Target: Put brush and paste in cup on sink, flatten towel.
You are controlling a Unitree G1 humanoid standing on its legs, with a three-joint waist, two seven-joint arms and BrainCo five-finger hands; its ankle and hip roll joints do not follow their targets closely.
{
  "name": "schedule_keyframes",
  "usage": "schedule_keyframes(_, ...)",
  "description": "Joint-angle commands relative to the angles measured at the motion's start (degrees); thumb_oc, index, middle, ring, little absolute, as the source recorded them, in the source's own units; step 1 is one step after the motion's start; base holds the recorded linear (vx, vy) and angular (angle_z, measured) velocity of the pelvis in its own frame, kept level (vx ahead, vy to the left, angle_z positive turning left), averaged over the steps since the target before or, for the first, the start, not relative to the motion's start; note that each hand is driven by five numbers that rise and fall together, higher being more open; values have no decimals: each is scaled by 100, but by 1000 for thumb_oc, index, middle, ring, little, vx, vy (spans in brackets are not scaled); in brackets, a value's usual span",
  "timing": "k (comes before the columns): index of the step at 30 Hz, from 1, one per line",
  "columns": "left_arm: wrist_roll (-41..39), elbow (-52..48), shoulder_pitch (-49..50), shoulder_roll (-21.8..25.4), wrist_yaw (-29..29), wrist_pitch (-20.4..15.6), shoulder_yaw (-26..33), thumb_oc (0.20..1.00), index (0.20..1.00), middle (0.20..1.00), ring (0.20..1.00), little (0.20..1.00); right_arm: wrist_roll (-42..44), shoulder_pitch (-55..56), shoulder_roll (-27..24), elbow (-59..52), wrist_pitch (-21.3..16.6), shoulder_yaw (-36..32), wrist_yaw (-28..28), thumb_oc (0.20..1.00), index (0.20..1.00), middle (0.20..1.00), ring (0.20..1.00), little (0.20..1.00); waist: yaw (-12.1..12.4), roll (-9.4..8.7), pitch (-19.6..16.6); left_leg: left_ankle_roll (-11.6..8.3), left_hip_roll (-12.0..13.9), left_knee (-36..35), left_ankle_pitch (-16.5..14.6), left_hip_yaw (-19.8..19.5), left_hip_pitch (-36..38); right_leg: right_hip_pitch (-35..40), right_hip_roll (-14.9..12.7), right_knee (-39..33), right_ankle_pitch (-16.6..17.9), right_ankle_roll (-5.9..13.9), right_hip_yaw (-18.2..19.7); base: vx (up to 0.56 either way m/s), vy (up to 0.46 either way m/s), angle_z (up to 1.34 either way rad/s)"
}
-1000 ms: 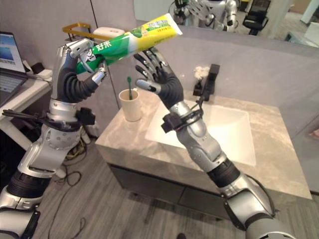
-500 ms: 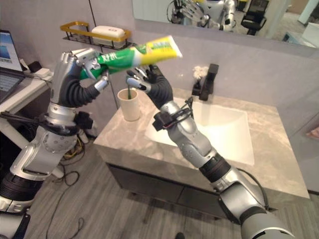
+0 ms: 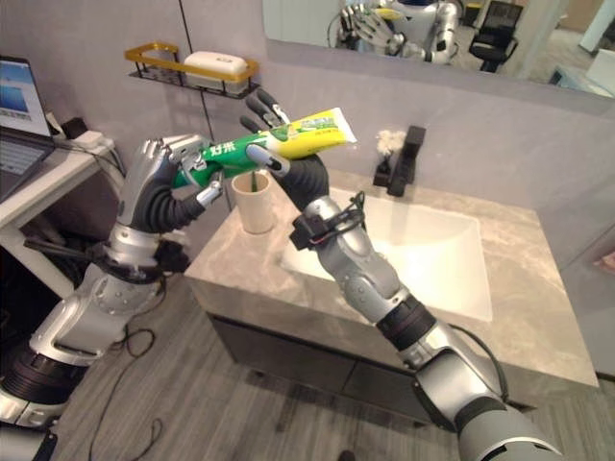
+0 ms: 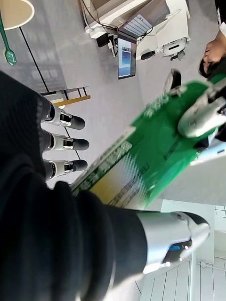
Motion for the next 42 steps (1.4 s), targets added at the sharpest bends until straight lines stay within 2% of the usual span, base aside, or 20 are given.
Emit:
schedule_keyframes(1, -207, 186, 8, 143, 151, -25, 128, 200, 200, 200, 200, 200, 172, -522, 170, -421, -559, -499, -23, 1000, 1000, 1000, 1000, 1000, 71, -378, -170, 66, 52, 35, 49, 166, -81, 308, -838, 83, 228, 495, 84, 0, 0, 0)
schedule_keyframes(13, -336, 688, 405, -300, 155, 78, 122, 200, 200, 200, 200, 200, 260, -503, 340, -592, -654, -563, 0, 1000, 1000, 1000, 1000, 1000, 113, -408, -156, 84, 58, 35, 36, 152, -48, 348, -832, 97, 220, 480, 61, 0, 0, 0)
schedule_keyframes(14, -345, 712, 387, -330, 145, 71, 105, 200, 200, 200, 200, 200, 238, -496, 340, -589, -673, -574, 16, 752, 752, 752, 752, 752, 110, -407, -146, 84, 61, 35, 35, 152, -47, 347, -824, 98, 213, 477, 64, 0, 0, 0)
schedule_keyframes(16, -354, 714, 372, -365, 137, 63, 90, 200, 200, 200, 200, 200, 212, -475, 361, -582, -668, -577, 7, 598, 598, 598, 598, 598, 107, -408, -144, 84, 64, 35, 35, 154, -44, 345, -822, 101, 211, 475, 62, 0, 0, 0)
schedule_keyframes(18, -356, 708, 354, -378, 135, 63, 73, 200, 200, 200, 200, 200, 210, -458, 387, -578, -664, -563, 11, 561, 561, 561, 561, 561, 103, -412, -144, 86, 67, 35, 34, 155, -38, 347, -821, 101, 211, 473, 69, 0, 0, 0)
schedule_keyframes(19, -344, 696, 312, -395, 133, 61, 37, 200, 200, 200, 200, 200, 234, -448, 404, -573, -645, -517, 25, 448, 448, 448, 448, 448, 89, -417, -147, 84, 72, 35, 30, 156, -34, 348, -816, 99, 207, 472, 75, 0, 0, 0)
schedule_keyframes(20, -346, 701, 296, -410, 133, 62, 24, 200, 200, 200, 200, 200, 242, -441, 415, -567, -639, -502, 30, 376, 376, 376, 376, 376, 86, -416, -148, 83, 76, 35, 29, 157, -34, 349, -815, 99, 204, 472, 75, 0, 0, 0)
schedule_keyframes(21, -343, 696, 270, -419, 131, 60, 10, 200, 200, 200, 200, 200, 246, -441, 426, -553, -630, -493, 32, 351, 351, 351, 351, 351, 82, -414, -149, 83, 79, 35, 30, 159, -35, 349, -813, 102, 203, 471, 75, 0, 0, 0)
schedule_keyframes(22, -337, 678, 235, -428, 127, 58, -13, 200, 200, 200, 200, 200, 255, -436, 433, -549, -622, -488, 34, 253, 253, 253, 253, 253, 78, -415, -146, 84, 80, 35, 29, 160, -32, 347, -806, 108, 200, 466, 78, 0, 0, 0)
schedule_keyframes(24, -301, 642, 142, -427, 140, 54, -58, 200, 200, 200, 200, 200, 258, -410, 467, -514, -618, -466, 34, 253, 253, 253, 253, 253, 64, -412, -149, 80, 86, 35, 32, 166, -28, 343, -799, 112, 198, 466, 79, 0, 0, 0)
schedule_keyframes(25, -289, 643, 120, -431, 144, 53, -73, 200, 200, 200, 200, 200, 262, -401, 475, -512, -611, -458, 40, 200, 200, 200, 200, 200, 60, -413, -150, 80, 88, 35, 32, 169, -27, 342, -797, 113, 199, 465, 81, 0, 0, 0)
schedule_keyframes(42, -124, 497, -329, -553, 220, 40, -368, 200, 200, 200, 200, 200, 116, -330, 672, -494, -596, -338, -48, 200, 200, 200, 200, 200, -12, -390, -176, 86, 111, 35, 15, 195, -4, 340, -782, 97, 205, 462, 118, 0, 0, 0)
